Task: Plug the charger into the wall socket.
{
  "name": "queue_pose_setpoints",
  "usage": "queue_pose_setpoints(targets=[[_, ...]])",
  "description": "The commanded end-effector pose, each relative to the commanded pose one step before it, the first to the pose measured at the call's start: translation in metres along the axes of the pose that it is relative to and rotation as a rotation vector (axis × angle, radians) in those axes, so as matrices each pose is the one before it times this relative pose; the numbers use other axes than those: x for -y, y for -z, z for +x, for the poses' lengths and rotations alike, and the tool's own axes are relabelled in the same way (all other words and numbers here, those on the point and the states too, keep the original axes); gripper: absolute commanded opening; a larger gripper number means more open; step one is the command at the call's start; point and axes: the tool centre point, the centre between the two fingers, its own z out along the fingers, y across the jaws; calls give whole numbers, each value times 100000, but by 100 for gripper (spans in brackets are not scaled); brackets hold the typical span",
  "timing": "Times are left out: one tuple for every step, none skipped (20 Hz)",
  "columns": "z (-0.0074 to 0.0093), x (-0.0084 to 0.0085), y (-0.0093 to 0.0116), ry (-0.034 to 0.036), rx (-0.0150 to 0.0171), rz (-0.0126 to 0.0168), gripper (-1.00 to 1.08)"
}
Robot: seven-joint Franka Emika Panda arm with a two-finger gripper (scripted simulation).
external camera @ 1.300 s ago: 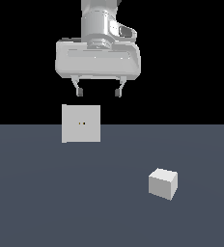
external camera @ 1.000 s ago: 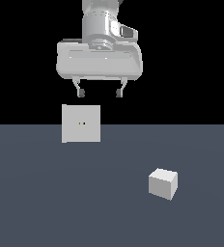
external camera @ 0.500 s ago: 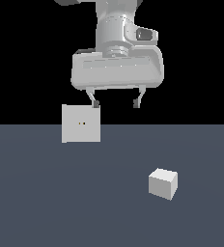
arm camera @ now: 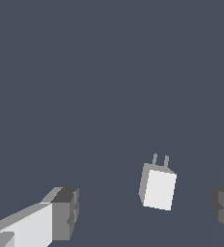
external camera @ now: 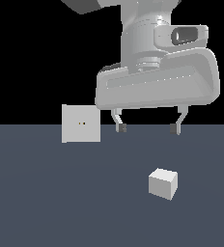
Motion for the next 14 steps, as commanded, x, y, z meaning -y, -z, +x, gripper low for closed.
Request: queue_pose_setpoints(targets=[[-836,-1281,-1009,-6775,41,-138,100],[-264,-417,-337,-2147,47,-47,100],[-238,-372,-305,-1926,44,-39,100],[-212,-328,-271,-1704,41,-32,100],[-185,-283,-237,-1477,37,-26,100],[-157,-237,-201,-1245,32,-21,100],[-128,-192,-164,-1013,27,-16,100],[-99,-148,-128,-784,21,-12,100],[-71,-106,-91,-559,15,-8,100],[-42,-63,-55,-335,9,-5,100],[-15,-20,-18,-109,3,-2,100],[66,89,72,660,75,-53,100],[-3,1,-28,0,0,0,100],[-10,4,-83,0,0,0,100]])
